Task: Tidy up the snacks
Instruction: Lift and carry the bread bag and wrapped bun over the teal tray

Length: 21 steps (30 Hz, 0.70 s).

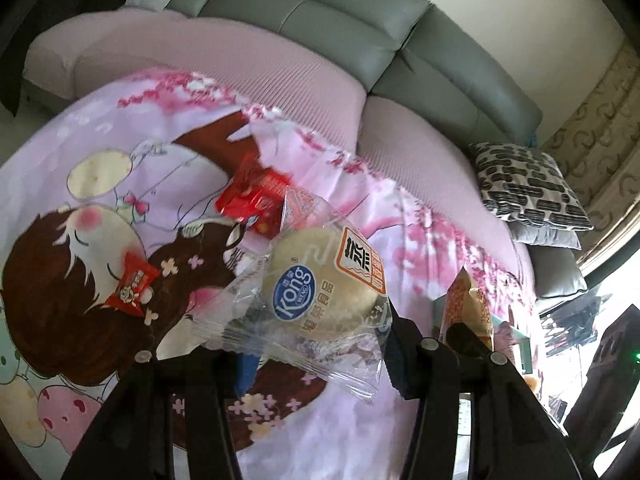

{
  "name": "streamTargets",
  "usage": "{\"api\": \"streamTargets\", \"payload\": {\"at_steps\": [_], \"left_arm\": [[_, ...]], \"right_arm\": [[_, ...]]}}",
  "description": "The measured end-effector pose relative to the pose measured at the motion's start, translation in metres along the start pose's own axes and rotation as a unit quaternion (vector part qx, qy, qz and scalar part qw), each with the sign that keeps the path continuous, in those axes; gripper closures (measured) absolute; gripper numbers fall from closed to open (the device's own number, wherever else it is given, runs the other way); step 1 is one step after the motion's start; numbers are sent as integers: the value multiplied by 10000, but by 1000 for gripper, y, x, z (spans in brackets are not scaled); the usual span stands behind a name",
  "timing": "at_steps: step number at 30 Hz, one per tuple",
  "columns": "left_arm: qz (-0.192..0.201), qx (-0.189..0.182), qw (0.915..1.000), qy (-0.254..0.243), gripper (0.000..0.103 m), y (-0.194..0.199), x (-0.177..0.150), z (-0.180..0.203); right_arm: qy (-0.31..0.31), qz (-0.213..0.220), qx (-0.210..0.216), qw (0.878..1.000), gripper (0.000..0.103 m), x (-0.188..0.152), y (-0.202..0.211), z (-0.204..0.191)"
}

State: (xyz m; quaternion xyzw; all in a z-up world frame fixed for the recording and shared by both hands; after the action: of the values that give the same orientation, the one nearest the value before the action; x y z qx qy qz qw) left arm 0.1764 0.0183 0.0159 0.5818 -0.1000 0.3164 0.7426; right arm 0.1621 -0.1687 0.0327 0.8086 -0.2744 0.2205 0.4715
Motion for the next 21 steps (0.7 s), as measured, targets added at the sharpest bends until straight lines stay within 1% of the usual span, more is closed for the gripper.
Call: {"api": "streamTargets", "payload": {"at_steps": [7,11,16,21], "left_arm": [[252,-183,9993,-195,49,21,5,28],[381,-278,9983,-341,49,32,5,45],[400,-532,9966,-485,49,41,2,67],[455,-632,9948,-654,49,47,-3,87]], "right_arm": [[-253,255,-61,9993,64,12,29,20],[-390,390,-165,9983,64,17,47,36],[-538,550,-279,9966,64,22,66,54],[-691,717,-375,9943,64,26,87,75]]}}
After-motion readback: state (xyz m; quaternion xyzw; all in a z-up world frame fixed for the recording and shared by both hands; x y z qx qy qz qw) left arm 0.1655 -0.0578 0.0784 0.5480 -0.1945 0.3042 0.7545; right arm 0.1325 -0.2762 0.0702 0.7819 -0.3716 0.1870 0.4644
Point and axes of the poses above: each gripper's, at about its wrist camera, not at the fingertips, and y roughly against the way its jaws point, z to its right, x to its top, the point moved 8 cm from there along -y, roughly the way its jaws point, and after that the axes turned 12 degrees about x, right-handed, at the moved point
